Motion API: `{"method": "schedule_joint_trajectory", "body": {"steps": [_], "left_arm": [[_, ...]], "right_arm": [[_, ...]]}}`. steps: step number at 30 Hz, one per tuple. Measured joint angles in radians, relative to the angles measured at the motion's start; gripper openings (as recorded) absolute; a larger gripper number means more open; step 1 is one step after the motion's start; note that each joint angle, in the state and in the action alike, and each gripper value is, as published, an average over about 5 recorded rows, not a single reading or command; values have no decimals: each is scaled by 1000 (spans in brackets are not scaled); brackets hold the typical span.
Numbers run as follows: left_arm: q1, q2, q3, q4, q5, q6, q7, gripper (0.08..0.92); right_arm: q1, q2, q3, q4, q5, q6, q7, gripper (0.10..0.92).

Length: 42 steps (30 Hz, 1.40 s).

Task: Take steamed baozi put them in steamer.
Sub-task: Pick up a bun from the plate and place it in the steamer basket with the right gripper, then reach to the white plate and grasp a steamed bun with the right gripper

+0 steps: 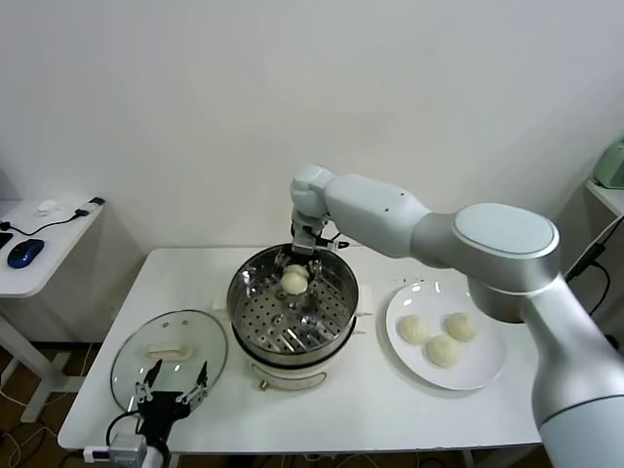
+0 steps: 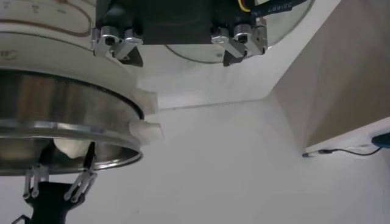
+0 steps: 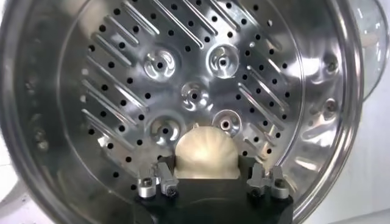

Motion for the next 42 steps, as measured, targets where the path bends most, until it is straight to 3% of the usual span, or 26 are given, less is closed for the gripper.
{"method": "schedule_joint_trajectory", "body": {"steps": [6, 11, 20, 30, 42], "left_arm": [[0, 4, -2, -4, -3, 4, 1, 823], [-1, 2, 0, -14, -2, 11, 5, 823], [-4, 0, 3, -18, 5, 9, 7, 823], [-4, -2, 9, -4, 7, -6, 4, 823], [15, -6, 4, -1, 14, -22, 0, 823]], "right_arm": [[34, -4, -22, -11, 84, 12, -26, 822], [123, -52, -82, 49, 243, -22, -64, 823], [319, -293, -280, 253, 527, -271, -78, 823], [383, -581, -448, 503, 633, -631, -8, 823], [205, -699, -399, 598, 627, -920, 115, 823]]}}
